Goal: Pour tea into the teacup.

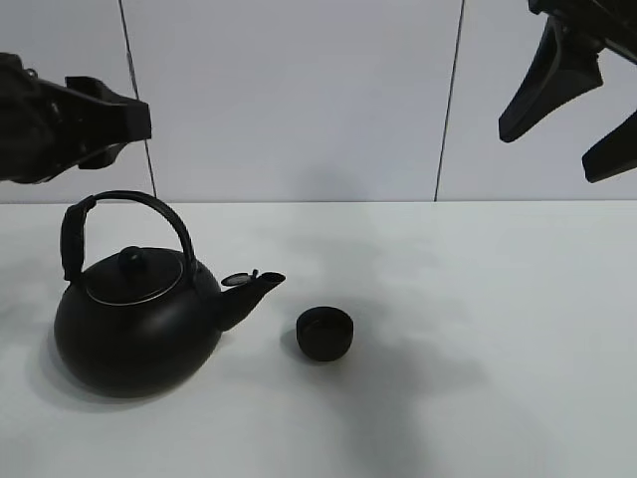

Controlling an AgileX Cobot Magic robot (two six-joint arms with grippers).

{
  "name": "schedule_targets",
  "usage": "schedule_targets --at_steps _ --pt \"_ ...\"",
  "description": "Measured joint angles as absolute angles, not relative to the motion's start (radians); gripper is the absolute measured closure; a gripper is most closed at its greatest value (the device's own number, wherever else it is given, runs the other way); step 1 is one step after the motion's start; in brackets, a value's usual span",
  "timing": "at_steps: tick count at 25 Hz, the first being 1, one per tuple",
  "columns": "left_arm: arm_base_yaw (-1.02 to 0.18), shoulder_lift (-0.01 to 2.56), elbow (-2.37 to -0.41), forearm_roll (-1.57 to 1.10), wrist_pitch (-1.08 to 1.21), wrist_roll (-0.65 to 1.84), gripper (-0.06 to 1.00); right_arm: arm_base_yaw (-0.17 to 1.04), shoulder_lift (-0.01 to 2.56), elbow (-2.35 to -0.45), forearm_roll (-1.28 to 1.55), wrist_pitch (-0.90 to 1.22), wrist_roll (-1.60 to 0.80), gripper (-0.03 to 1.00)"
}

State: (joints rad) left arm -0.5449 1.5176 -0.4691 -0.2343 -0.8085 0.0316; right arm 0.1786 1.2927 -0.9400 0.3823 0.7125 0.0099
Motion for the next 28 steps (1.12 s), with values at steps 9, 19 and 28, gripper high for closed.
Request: schedule_targets --at_steps 9,19,28 --pt "-0.545 1.442 -0.798 -0.233 -0.15 0.058 0.6 0.179 1.293 -0.94 0.382 0.713 0.01 0.48" --pt "-0.482 1.442 -1.066 -0.229 0.381 -0.066 0.6 0.179 1.293 -0.94 0.382 0.714 0.01 0.48" --pt "-0.411 1.496 -1.109 -0.349 0.601 -0.146 0.6 0.179 1.293 -0.94 0.382 0.715 0.01 0.48"
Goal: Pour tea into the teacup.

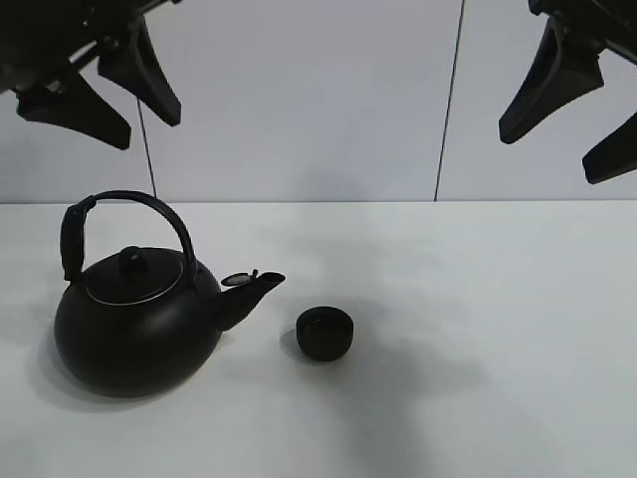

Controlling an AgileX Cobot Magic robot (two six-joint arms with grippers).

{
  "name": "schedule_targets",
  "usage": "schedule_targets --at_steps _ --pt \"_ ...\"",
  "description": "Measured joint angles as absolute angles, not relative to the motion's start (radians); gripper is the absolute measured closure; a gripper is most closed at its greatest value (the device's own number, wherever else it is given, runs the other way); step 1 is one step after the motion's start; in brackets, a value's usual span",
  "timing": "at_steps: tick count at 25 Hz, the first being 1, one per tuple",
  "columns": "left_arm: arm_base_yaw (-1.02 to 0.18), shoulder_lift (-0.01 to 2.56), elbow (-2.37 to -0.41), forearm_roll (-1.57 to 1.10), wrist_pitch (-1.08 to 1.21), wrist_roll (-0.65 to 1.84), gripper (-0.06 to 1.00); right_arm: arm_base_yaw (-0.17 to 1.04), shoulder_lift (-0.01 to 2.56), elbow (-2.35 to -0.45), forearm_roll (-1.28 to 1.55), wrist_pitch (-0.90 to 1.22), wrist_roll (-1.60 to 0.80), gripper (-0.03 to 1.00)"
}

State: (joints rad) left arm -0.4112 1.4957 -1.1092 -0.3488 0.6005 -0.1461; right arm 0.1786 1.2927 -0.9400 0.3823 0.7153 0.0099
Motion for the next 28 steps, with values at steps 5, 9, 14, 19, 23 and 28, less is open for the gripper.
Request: schedule_targets --at_steps 5,9,14,19,23,28 --pt "-0.41 1.569 -1.148 -0.489 0.624 -0.105 0.6 0.179 1.293 -0.94 0.382 0.74 0.01 0.48" --pt "-0.41 1.569 -1.191 -0.591 0.636 -0.08 0.6 0.179 1.293 -0.94 0.382 0.741 0.01 0.48" --pt "-0.41 1.569 -1.198 -0.634 0.663 -0.076 0.56 0.179 1.293 -0.94 0.382 0.741 0.01 0.48" --pt "-0.41 1.569 -1.198 -0.661 0.679 -0.076 0.55 0.179 1.293 -0.94 0.382 0.741 0.01 0.48" --pt "-0.41 1.569 -1.198 -0.667 0.681 -0.076 0.55 0.179 1.293 -0.94 0.382 0.741 0.01 0.48" --pt "-0.41 1.569 -1.198 -0.668 0.681 -0.078 0.55 0.179 1.293 -0.94 0.382 0.741 0.01 0.48"
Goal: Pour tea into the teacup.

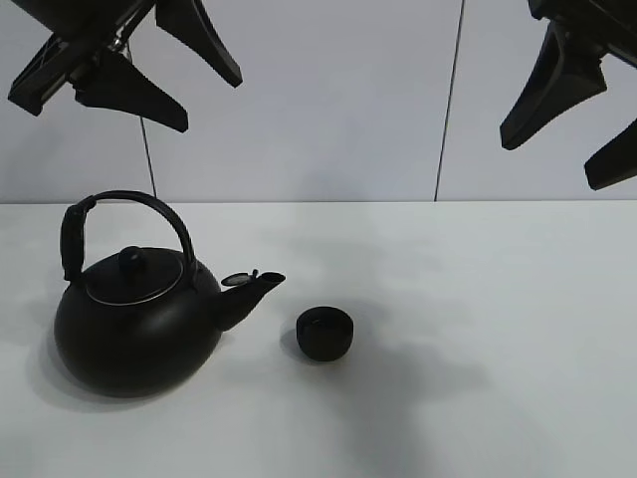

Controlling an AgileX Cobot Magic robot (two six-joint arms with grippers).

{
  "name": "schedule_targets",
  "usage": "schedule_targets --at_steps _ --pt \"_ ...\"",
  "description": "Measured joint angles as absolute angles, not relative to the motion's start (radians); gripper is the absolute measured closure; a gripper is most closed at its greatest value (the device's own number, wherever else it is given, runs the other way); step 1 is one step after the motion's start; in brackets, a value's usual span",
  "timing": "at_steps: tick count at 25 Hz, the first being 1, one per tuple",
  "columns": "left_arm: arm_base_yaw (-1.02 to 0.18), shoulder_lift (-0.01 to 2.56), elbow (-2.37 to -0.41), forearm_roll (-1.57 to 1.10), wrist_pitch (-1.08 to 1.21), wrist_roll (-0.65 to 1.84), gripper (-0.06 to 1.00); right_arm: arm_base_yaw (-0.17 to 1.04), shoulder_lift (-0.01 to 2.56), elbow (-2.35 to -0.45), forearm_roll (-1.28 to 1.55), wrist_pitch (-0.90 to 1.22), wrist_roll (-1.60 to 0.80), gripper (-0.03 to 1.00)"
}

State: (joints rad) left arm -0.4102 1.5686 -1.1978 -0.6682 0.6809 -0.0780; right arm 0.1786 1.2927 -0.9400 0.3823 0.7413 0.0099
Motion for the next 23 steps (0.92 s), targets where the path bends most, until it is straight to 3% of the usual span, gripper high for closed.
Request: schedule_targets --at_steps 23 --pt "-0.409 1.569 -1.198 -0.668 0.756 -0.079 0.55 0.179 1.293 -0.94 0.382 0.695 0.01 0.48"
